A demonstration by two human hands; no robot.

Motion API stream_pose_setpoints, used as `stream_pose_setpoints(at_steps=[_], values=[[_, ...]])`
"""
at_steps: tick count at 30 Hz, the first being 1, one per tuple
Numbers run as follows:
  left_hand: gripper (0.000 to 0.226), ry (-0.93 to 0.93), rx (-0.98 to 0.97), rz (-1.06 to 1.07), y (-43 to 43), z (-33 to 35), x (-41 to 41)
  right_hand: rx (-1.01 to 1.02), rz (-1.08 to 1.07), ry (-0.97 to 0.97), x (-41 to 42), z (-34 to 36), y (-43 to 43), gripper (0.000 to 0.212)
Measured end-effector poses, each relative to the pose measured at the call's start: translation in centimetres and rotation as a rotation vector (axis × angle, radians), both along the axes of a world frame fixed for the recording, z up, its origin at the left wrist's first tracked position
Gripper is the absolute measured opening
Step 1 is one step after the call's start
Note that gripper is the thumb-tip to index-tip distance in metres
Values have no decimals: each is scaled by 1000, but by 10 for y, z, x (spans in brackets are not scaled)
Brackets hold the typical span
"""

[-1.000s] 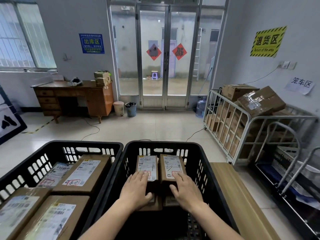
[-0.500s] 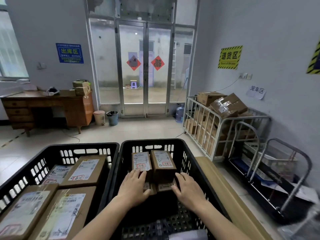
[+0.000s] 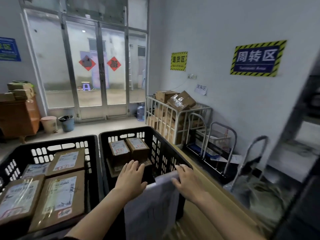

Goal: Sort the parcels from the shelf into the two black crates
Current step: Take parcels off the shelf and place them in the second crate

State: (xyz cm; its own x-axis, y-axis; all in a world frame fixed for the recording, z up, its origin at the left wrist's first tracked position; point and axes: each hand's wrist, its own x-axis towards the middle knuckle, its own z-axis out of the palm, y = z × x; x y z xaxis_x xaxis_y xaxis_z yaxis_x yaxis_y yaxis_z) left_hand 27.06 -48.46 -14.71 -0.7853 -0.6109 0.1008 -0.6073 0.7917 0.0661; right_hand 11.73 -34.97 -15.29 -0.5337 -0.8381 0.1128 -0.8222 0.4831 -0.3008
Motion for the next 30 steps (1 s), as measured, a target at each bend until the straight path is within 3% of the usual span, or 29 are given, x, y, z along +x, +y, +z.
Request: stream_pose_setpoints(at_steps=[11,20,30], values=[[55,29,-26,-310,103,-8,-15,96,-274,31,19,-7,137,54],[64,-34,14,-493,195,-9,-41,98,-446,15,33,-1,254,53],[62,205,5,-736,372,49,-79,-90,-578,88,62,52,427,57]])
